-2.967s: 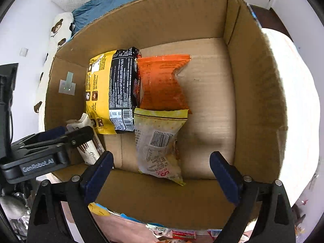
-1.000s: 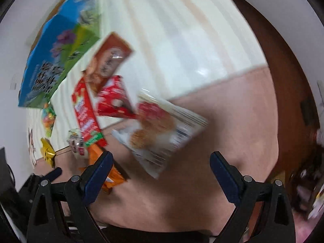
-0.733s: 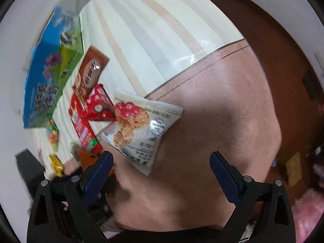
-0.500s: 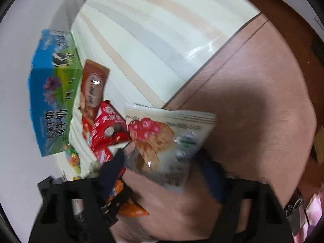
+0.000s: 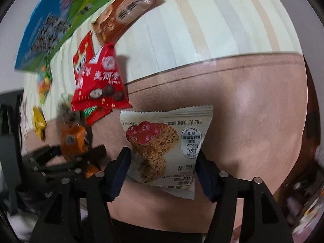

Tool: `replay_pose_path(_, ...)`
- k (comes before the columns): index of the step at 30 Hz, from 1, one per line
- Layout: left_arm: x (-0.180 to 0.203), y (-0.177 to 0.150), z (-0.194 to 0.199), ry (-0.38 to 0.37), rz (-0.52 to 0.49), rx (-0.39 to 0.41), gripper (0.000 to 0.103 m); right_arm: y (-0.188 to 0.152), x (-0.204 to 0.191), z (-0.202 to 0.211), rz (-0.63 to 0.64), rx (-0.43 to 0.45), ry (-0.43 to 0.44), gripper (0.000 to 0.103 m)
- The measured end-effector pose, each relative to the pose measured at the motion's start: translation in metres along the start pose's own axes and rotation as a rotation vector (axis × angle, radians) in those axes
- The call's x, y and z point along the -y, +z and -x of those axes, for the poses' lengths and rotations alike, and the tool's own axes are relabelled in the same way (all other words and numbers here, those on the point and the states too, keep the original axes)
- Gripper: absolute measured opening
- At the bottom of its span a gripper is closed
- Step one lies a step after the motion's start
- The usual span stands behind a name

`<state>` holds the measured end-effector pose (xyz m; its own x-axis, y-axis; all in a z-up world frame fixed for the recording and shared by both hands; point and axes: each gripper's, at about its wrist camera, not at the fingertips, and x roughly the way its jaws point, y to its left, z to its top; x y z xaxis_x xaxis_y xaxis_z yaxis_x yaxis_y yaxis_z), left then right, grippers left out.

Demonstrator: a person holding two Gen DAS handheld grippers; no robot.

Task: Organize snacks
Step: 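Grasp the orange bag with left tool while right grasps oat bar packet, then place both packets into the box and open both tools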

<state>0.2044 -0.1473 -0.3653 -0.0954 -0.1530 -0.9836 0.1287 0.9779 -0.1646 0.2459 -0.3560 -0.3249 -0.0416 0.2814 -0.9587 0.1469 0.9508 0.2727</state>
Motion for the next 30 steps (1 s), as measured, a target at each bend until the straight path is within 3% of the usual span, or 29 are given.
replay_pose_path(1, 0.003, -0.002, -0.001, 0.003, 0.004, 0.007, 0.060, -0.001, 0.003, 0.001, -0.020, 0.010, 0.003, 0.067)
replay_pose_path(2, 0.002, -0.005, 0.003, 0.011, 0.012, 0.017, 0.048, -0.003, 0.005, 0.002, -0.048, 0.030, 0.007, 0.067)
replay_pose_path(6, 0.005, -0.017, 0.016, 0.007, 0.036, 0.028, 0.041, -0.008, 0.015, 0.002, -0.079, 0.088, -0.032, 0.048)
replay_pose_path(10, 0.001, -0.024, 0.030, -0.020, 0.059, 0.034, 0.039, -0.012, 0.008, 0.011, -0.047, 0.117, -0.025, 0.044)
replay_pose_path(20, -0.017, -0.025, 0.124, -0.164, 0.130, 0.162, 0.039, -0.002, -0.031, 0.076, 0.032, 0.158, 0.177, 0.044)
replay_pose_path(25, -0.039, 0.018, 0.185, -0.223, 0.144, 0.259, 0.039, 0.028, -0.076, 0.107, 0.098, 0.200, 0.268, 0.044)
replay_pose_path(30, -0.079, 0.067, 0.239, -0.185, 0.144, 0.346, 0.039, 0.082, -0.122, 0.135, 0.186, 0.265, 0.286, 0.044)
